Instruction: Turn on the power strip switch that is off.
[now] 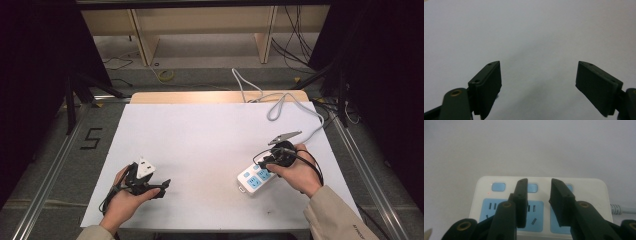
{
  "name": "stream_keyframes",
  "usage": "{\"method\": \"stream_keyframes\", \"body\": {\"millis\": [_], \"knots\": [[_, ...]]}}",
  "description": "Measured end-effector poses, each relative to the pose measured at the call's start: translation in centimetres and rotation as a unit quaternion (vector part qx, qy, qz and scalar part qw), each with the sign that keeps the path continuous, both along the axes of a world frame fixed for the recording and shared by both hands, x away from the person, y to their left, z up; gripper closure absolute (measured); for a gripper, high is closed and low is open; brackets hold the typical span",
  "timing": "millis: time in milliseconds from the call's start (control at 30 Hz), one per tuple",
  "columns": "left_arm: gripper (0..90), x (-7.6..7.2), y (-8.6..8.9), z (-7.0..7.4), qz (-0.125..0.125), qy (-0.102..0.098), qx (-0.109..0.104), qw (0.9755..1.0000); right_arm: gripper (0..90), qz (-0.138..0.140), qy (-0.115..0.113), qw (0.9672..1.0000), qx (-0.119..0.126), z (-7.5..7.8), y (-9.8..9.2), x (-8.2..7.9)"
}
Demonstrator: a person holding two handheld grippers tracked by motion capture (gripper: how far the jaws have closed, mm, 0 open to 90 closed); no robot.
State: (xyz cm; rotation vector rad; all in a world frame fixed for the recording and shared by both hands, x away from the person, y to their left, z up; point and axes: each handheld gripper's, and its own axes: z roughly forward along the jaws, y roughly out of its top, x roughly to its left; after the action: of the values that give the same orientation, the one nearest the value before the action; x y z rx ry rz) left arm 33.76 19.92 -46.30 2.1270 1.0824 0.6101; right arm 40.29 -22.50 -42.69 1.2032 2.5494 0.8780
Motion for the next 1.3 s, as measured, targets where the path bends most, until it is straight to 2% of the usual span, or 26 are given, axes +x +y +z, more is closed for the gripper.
{"method": "stream_keyframes", "body": {"millis": [300, 433, 667, 1033, 1300], "knots": [[20.4, 0.0, 0.1, -0.1, 0.001, 0.001, 0.000, 1.0000, 61.4, 0.010, -0.011, 0.9998, 0.012, 0.0, -0.6, -0.8], [20.4, 0.0, 0.1, -0.1, 0.001, 0.001, 0.000, 1.0000, 57.7, 0.009, -0.022, 0.9996, 0.019, 0.0, -1.0, -1.0], [20.4, 0.0, 0.1, -0.1, 0.001, 0.002, 0.000, 1.0000, 55.2, 0.007, -0.027, 0.9992, 0.027, 0.0, -1.8, -1.6], [20.4, 0.0, 0.1, -0.1, 0.001, 0.002, 0.000, 1.0000, 46.6, 0.023, -0.056, 0.9976, 0.034, -0.2, -2.7, -3.0], [20.4, -0.1, 0.1, -0.1, 0.001, 0.001, 0.000, 1.0000, 44.2, 0.017, -0.066, 0.9967, 0.043, -0.5, -3.8, -3.7]]}}
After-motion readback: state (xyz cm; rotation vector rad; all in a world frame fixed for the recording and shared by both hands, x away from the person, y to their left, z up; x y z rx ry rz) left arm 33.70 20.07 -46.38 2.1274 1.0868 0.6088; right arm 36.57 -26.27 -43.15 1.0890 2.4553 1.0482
